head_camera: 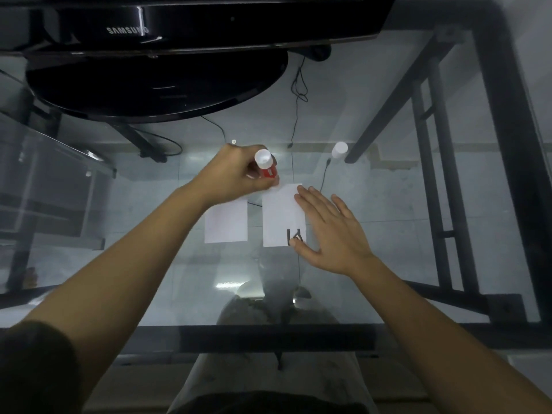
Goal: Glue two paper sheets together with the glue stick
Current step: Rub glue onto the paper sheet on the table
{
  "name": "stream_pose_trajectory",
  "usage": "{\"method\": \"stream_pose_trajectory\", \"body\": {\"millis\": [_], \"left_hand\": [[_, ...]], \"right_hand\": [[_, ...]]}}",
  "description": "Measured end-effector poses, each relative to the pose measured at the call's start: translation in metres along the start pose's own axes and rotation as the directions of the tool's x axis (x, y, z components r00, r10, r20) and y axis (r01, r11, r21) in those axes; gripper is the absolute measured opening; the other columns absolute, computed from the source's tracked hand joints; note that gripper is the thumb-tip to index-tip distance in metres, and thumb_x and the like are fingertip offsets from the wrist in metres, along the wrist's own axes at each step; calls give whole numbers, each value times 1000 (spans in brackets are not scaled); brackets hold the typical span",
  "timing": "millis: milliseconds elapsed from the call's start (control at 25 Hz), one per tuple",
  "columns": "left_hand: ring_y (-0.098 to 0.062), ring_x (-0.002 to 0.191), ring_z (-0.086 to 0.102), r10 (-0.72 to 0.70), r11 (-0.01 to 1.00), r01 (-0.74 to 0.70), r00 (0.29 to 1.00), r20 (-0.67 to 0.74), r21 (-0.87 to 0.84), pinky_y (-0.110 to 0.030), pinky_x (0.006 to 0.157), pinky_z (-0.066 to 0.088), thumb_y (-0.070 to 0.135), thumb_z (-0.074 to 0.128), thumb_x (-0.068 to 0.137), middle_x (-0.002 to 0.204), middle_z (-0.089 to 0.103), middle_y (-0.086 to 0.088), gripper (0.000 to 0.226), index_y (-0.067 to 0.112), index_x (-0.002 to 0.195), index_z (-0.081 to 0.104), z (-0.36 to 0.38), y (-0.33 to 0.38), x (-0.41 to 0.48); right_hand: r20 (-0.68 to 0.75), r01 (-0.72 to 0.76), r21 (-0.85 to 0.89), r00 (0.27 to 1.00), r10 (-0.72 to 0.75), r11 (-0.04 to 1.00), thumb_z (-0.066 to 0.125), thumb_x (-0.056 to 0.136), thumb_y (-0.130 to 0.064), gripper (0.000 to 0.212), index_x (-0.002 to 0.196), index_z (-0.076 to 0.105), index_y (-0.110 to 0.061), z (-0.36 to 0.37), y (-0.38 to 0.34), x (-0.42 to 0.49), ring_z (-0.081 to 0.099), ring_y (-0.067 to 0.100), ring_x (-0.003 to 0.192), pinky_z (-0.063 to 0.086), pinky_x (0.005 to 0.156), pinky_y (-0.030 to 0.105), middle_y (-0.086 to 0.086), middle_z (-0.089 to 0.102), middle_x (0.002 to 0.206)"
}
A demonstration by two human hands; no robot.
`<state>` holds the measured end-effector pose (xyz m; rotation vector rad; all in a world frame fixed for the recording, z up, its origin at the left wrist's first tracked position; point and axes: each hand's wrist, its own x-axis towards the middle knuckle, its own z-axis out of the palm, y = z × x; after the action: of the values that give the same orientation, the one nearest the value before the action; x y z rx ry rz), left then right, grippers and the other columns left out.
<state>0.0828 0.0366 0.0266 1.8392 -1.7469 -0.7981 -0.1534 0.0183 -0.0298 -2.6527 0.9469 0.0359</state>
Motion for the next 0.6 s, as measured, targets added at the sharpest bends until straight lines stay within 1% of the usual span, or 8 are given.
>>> {"method": "stream_pose_trajectory", "body": {"millis": [40,80,160,240,320,400,520,600], "left_hand": [[-3,76,64,-9,999,8,1000,-11,-32,-18,74,54,34,75,73,88,71,4,30,17,96,65,2,0,-5],[-1,75,64,2,997,-1,1000,13,-72,-18,74,54,36,75,72,87,71,5,30,19,95,65,6,2,-13],[-1,77,65,54,991,-39,991,119,-131,-17,73,54,40,73,72,87,72,4,32,18,94,65,16,7,-35],[-1,80,63,77,991,-53,977,201,-122,-17,72,53,41,72,72,88,72,2,34,16,94,66,25,9,-50],[-1,78,63,74,994,-53,971,228,-97,-19,72,53,37,74,73,87,72,3,30,16,93,66,25,7,-48],[-3,75,65,67,996,-52,975,211,-74,-23,73,54,34,75,73,86,72,2,28,16,93,66,17,3,-36],[-8,75,66,-8,1000,9,997,80,-15,-33,75,56,32,75,73,85,71,1,26,17,92,65,3,-1,-13],[-7,76,65,-43,998,44,999,10,-34,-30,76,56,31,76,73,84,70,3,25,18,92,65,1,-1,-11]], "right_hand": [[2,2,4,1000,-2,1000,38,84,-58,75,145,17,-19,0,-1,0,3,5,140,-2,114,33,-2,16,155],[6,6,9,1000,-6,1000,37,85,-57,74,145,16,-19,1,-2,0,2,4,140,-2,114,33,-3,15,156],[16,15,31,1000,-16,999,35,87,-54,71,145,16,-19,1,-4,1,3,7,141,0,115,35,-2,14,156],[33,24,65,999,-26,998,34,88,-49,68,146,16,-18,1,-6,1,6,10,142,2,116,38,-1,14,156],[66,41,67,997,-45,997,37,88,-48,69,146,15,-18,1,-6,1,5,12,142,0,115,37,-1,11,156],[87,58,59,994,-63,997,42,86,-49,72,146,14,-18,0,-6,3,6,12,142,0,114,35,-1,11,156],[71,57,64,996,-61,996,48,83,-49,74,144,18,-19,-4,-4,6,12,13,141,3,112,35,-2,15,156],[62,52,90,996,-58,995,50,82,-49,74,143,21,-19,-5,-4,6,15,14,140,6,112,35,-2,17,155]]}}
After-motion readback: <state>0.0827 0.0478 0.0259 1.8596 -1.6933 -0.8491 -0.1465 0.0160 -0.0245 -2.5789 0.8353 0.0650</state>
